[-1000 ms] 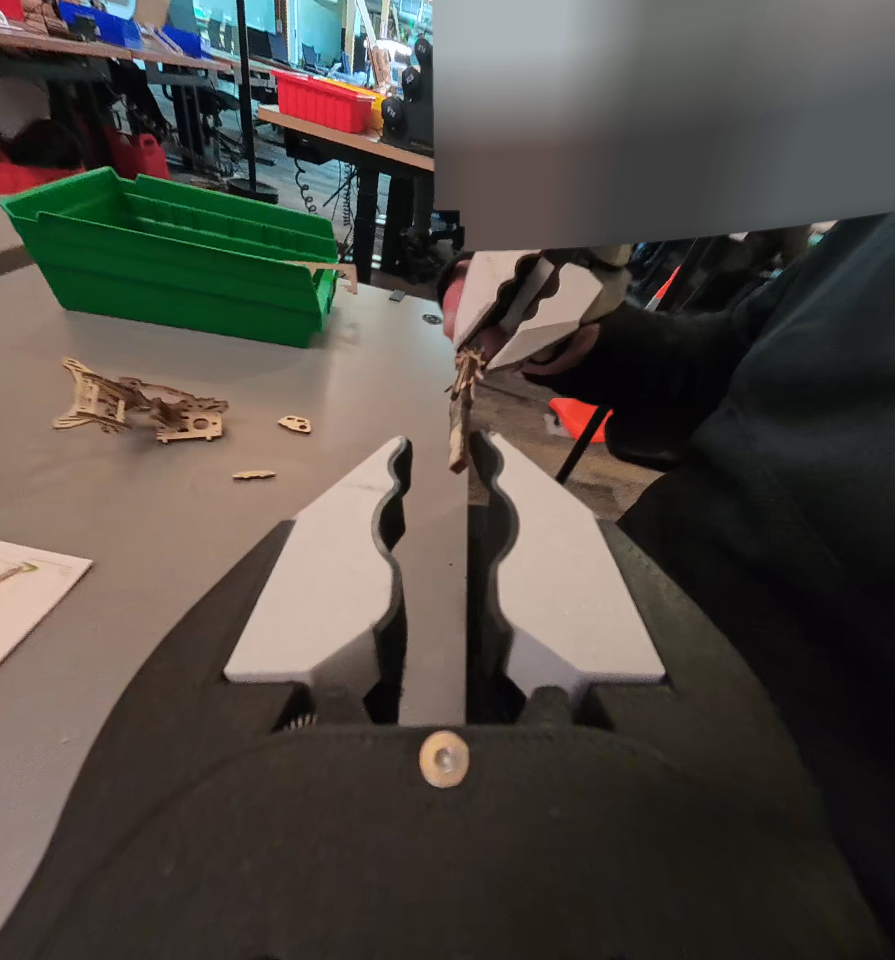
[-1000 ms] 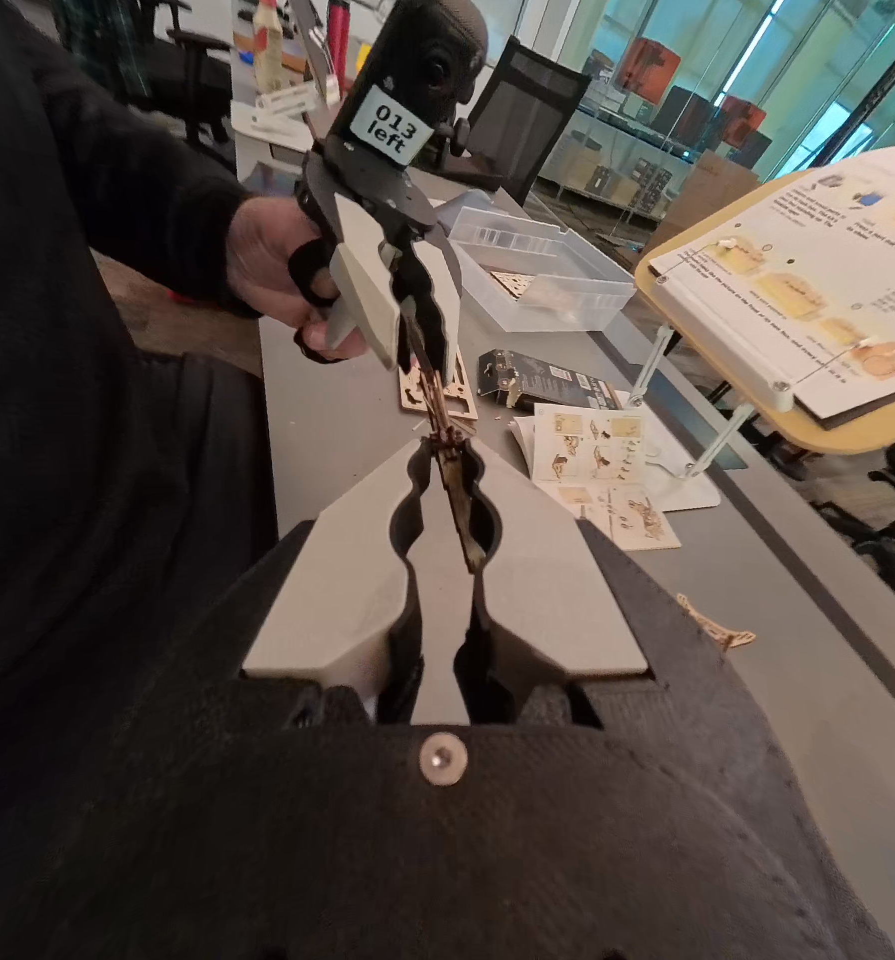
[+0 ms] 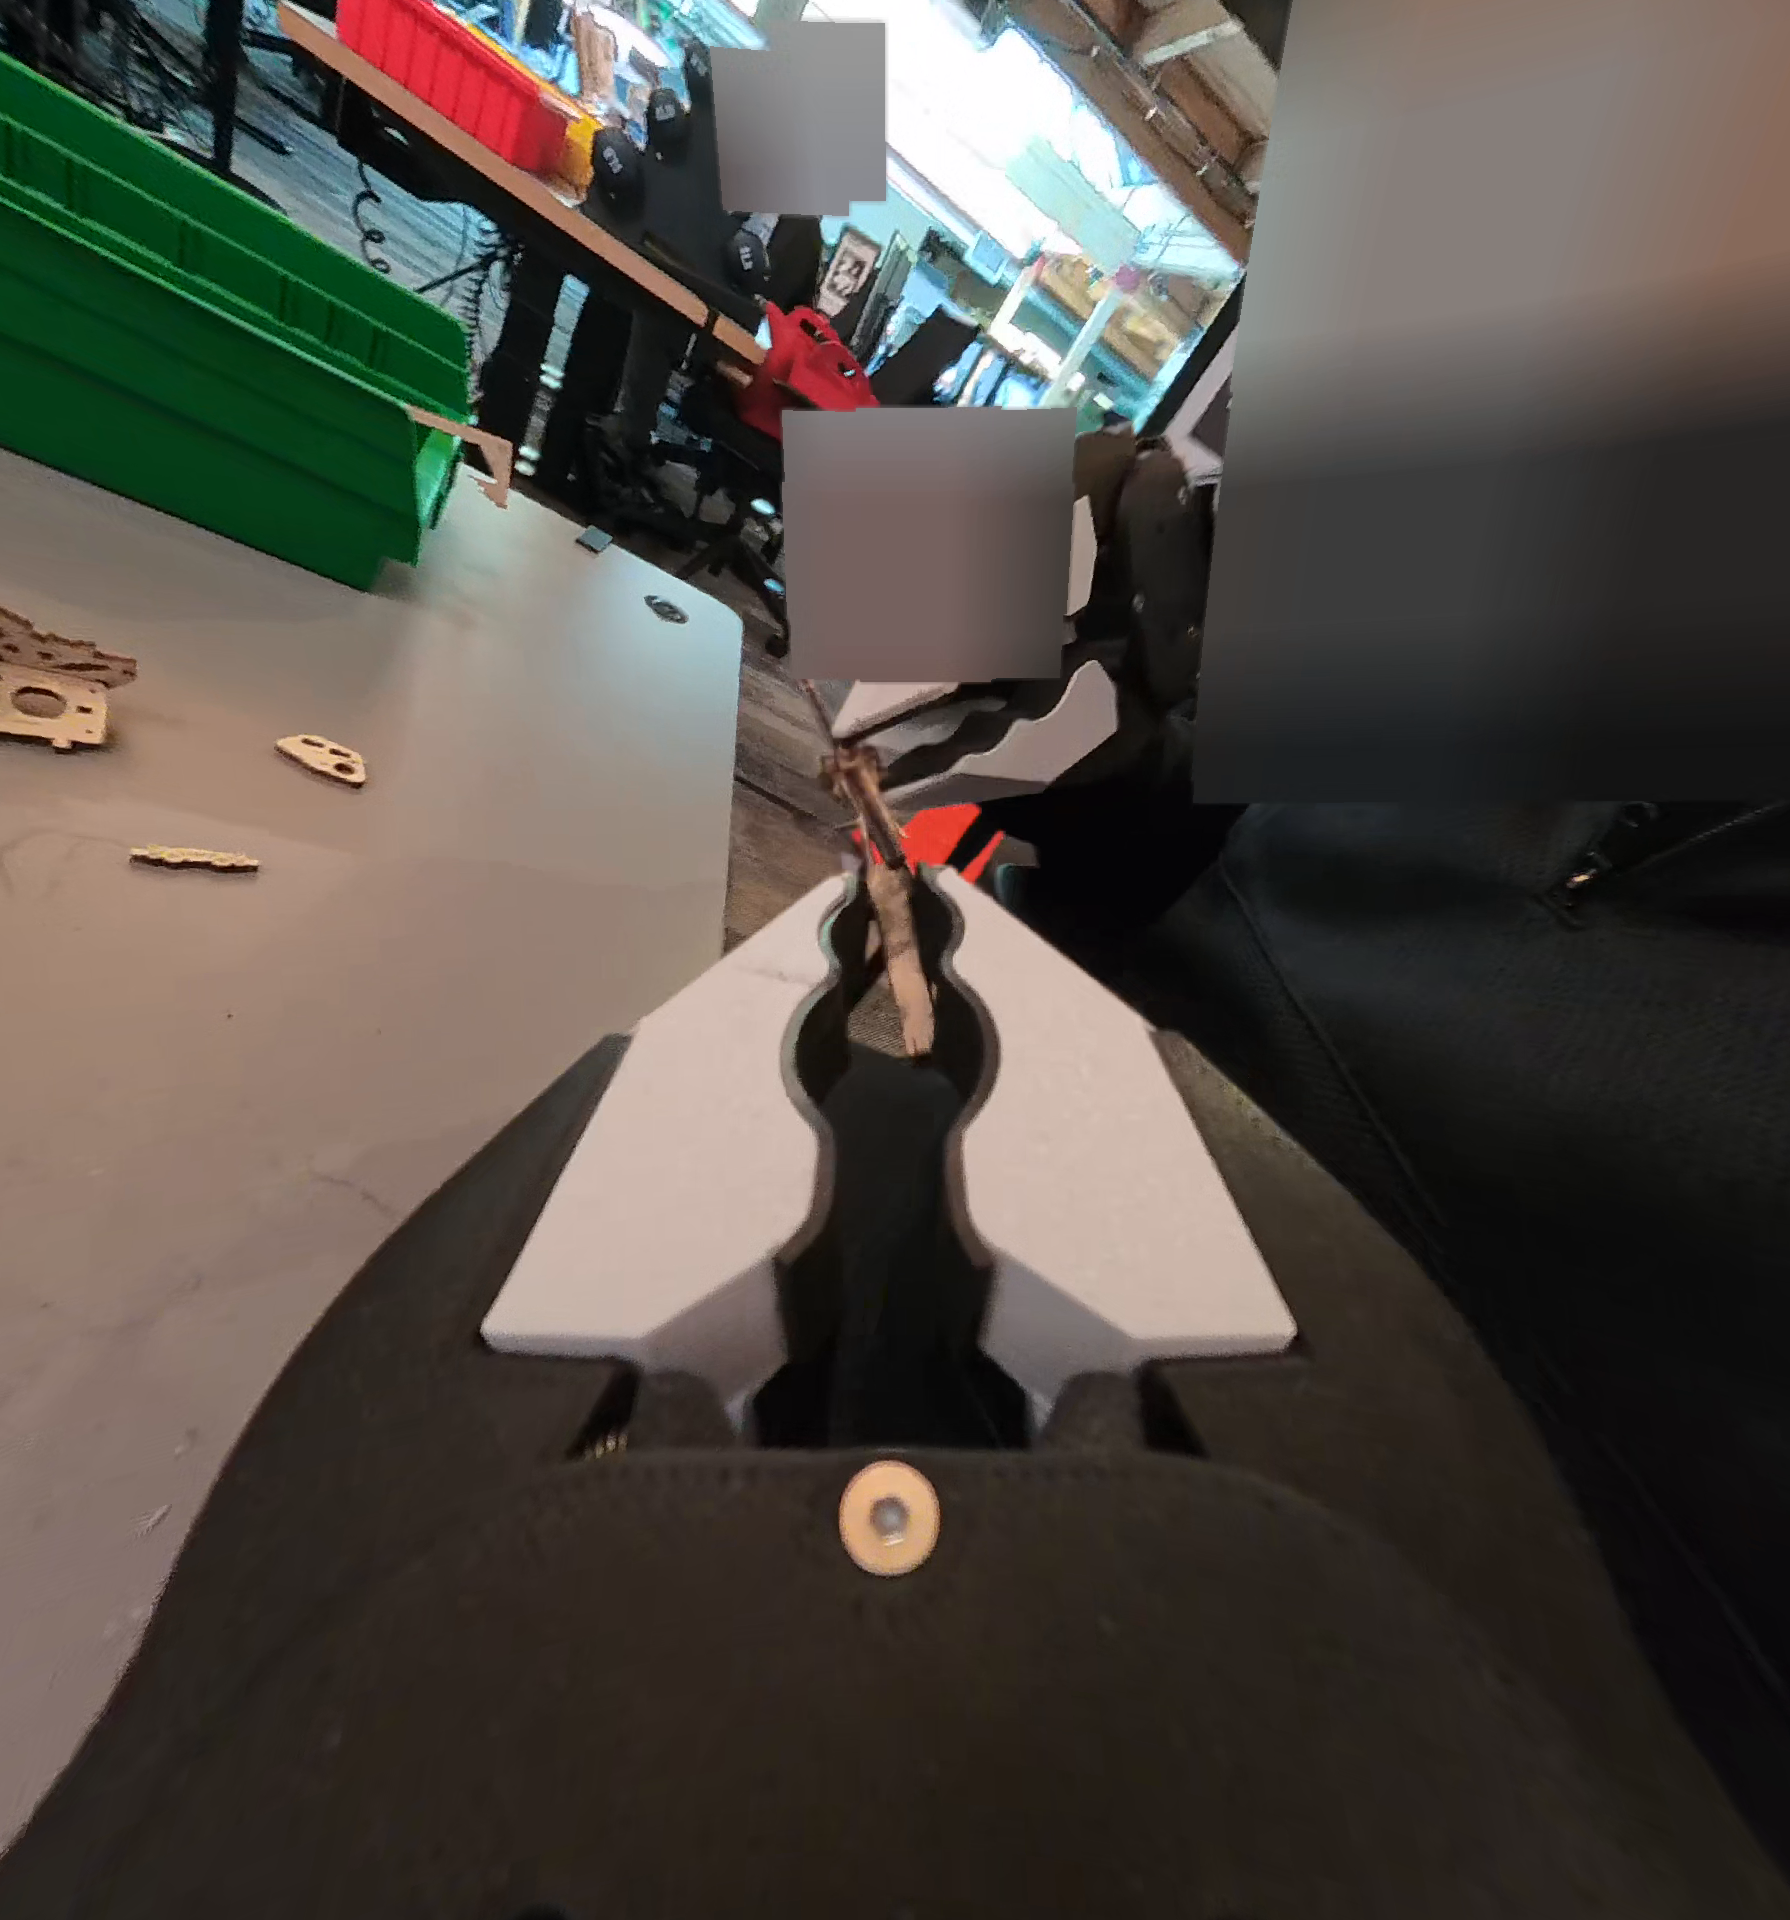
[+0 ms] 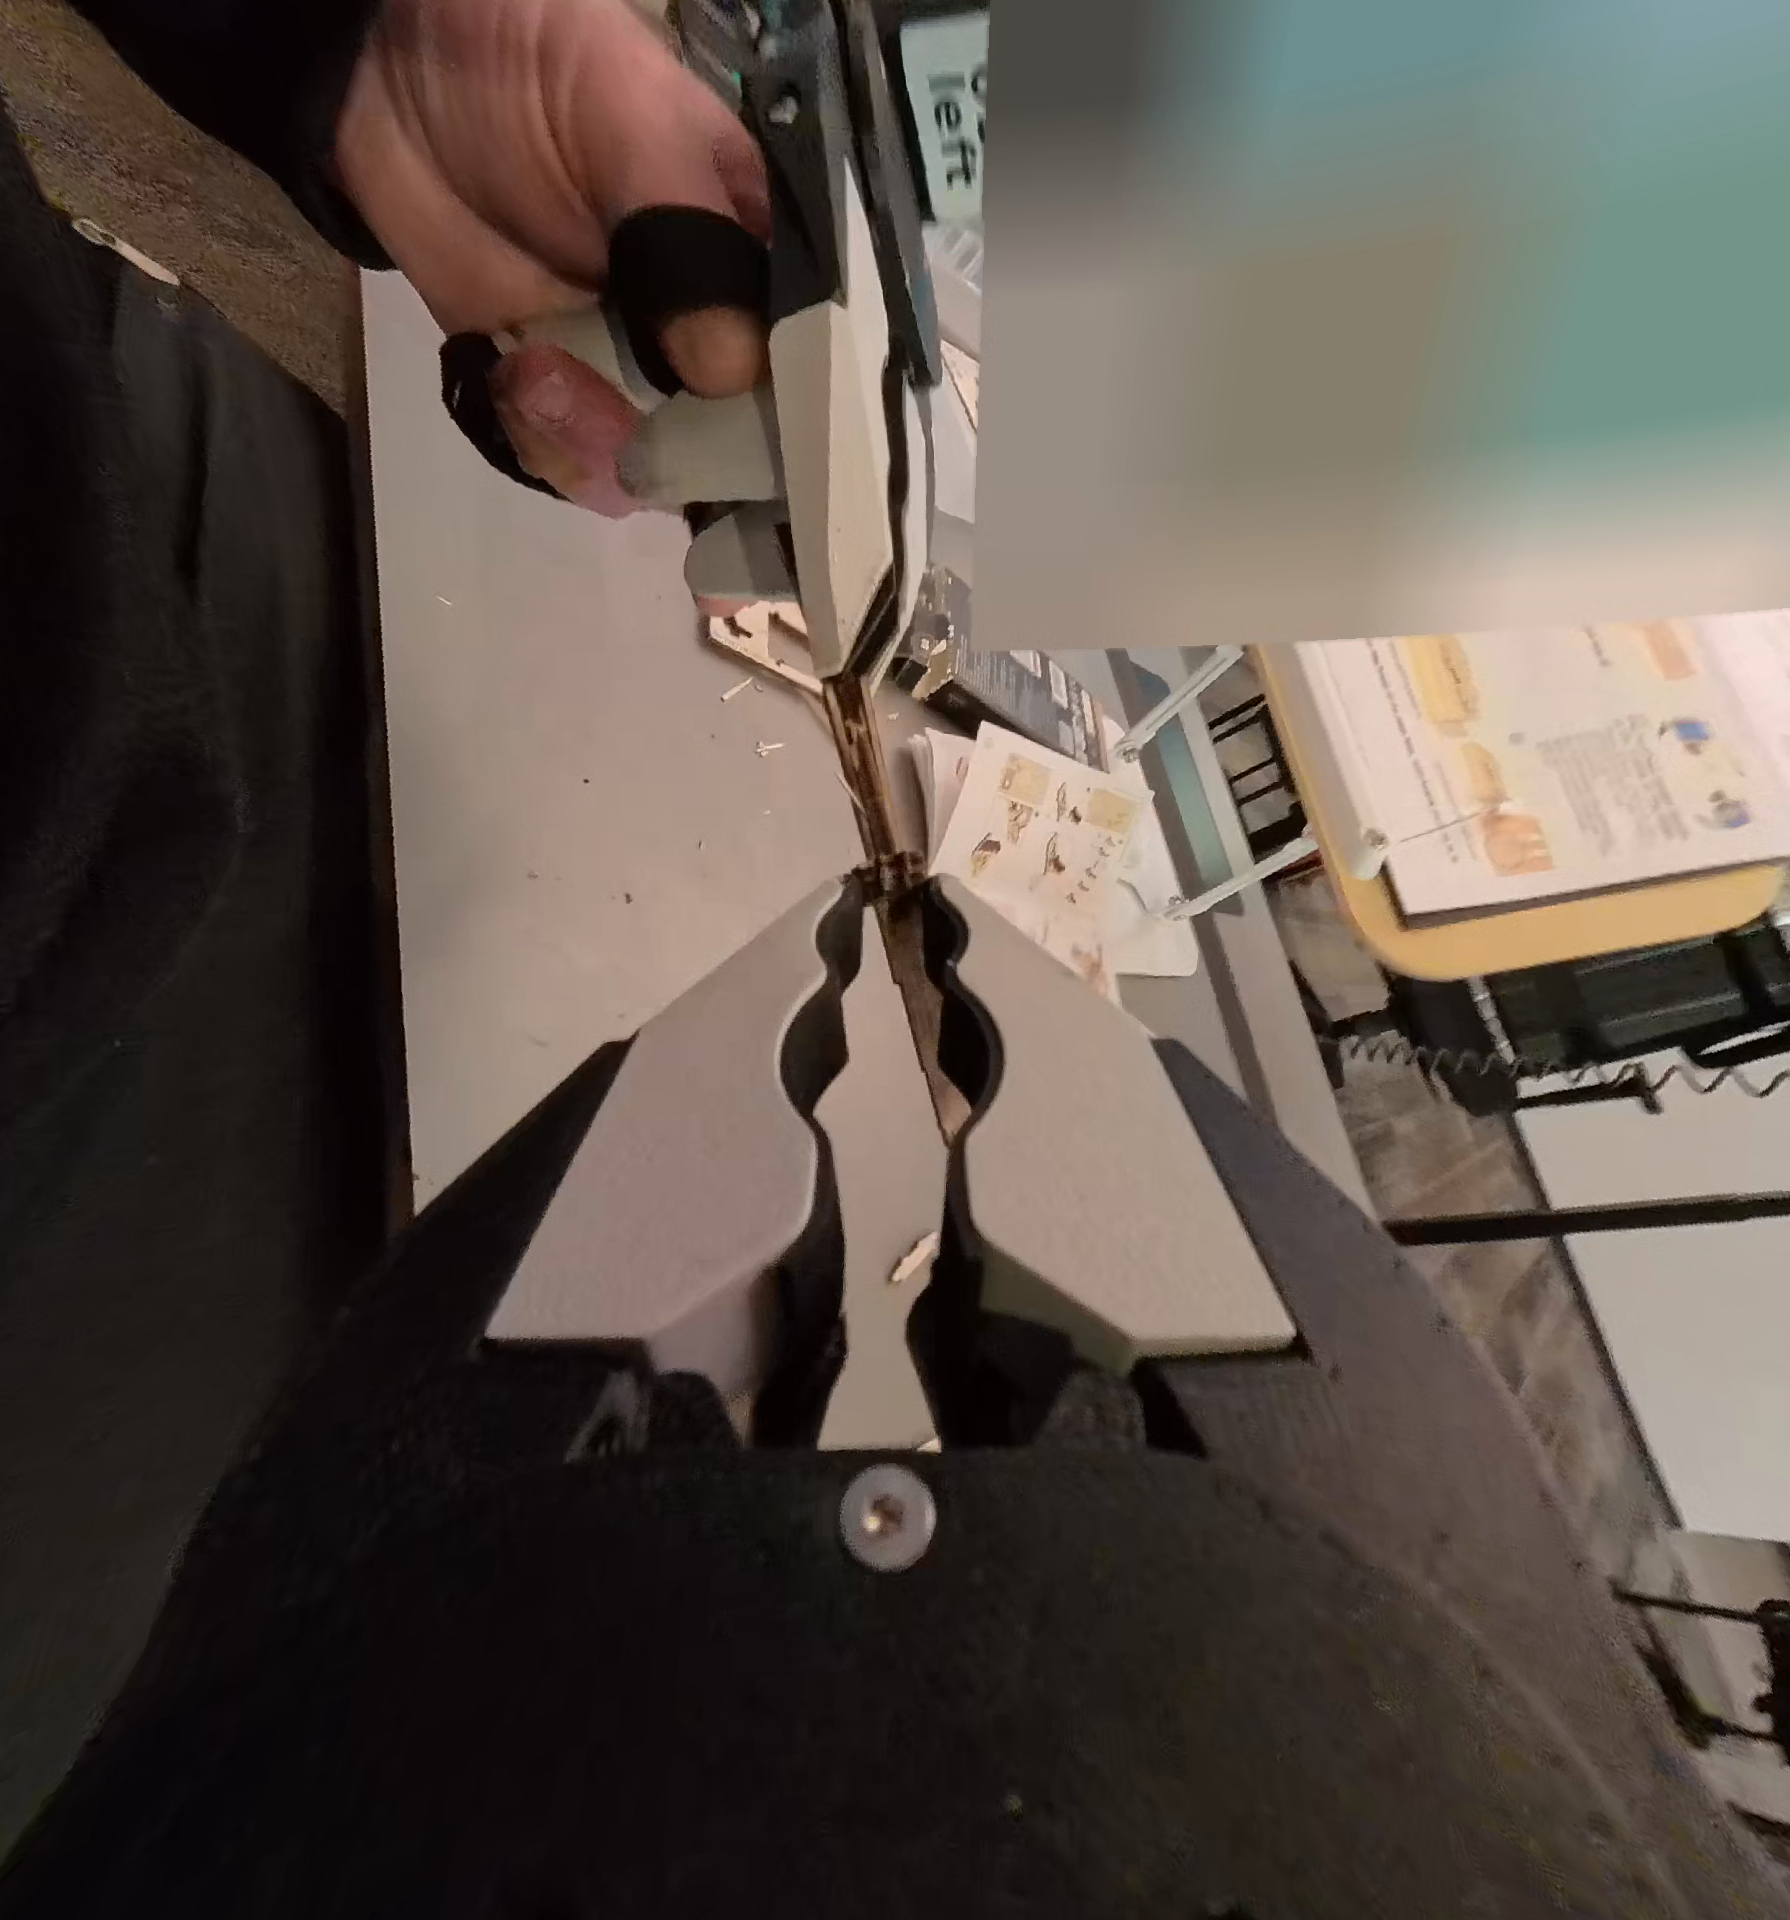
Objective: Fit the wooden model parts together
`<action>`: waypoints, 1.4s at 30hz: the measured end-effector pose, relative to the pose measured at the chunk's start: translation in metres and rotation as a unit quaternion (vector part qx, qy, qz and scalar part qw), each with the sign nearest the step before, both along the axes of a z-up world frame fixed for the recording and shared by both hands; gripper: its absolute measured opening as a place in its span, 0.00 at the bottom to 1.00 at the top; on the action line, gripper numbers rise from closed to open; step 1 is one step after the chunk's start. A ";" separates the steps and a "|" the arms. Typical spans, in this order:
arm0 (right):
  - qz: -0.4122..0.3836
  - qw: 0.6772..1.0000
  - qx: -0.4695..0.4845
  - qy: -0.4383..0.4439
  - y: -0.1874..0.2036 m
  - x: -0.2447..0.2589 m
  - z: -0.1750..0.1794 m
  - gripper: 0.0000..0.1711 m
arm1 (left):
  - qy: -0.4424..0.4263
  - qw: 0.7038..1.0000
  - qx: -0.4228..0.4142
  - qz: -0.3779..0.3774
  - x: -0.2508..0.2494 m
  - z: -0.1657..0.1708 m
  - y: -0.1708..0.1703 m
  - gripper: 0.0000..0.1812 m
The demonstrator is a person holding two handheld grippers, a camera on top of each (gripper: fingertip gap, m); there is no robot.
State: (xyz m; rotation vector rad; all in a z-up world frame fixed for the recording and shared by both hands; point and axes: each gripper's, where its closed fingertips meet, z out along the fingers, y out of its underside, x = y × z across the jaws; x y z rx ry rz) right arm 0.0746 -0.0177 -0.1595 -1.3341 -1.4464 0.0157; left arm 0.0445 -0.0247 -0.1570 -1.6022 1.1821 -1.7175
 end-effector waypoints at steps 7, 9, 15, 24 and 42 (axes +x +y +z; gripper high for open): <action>0.003 0.991 -0.104 0.089 0.004 0.001 -0.002 0.16 | 0.034 0.986 0.160 0.039 0.000 -0.002 0.004 0.04; 0.015 0.980 -0.154 0.122 0.003 0.000 -0.001 0.17 | 0.044 0.973 0.222 0.043 0.000 -0.002 0.002 0.04; 0.058 0.953 -0.247 0.168 -0.007 -0.013 0.000 0.14 | 0.061 0.945 0.319 0.039 0.003 -0.002 -0.005 0.04; 0.084 0.938 -0.286 0.174 -0.016 -0.022 -0.006 0.01 | 0.058 0.943 0.326 0.025 0.004 -0.001 -0.012 0.04; 0.067 0.934 -0.332 0.111 -0.011 -0.036 -0.031 0.01 | 0.105 0.936 0.335 0.026 0.009 -0.024 -0.005 0.00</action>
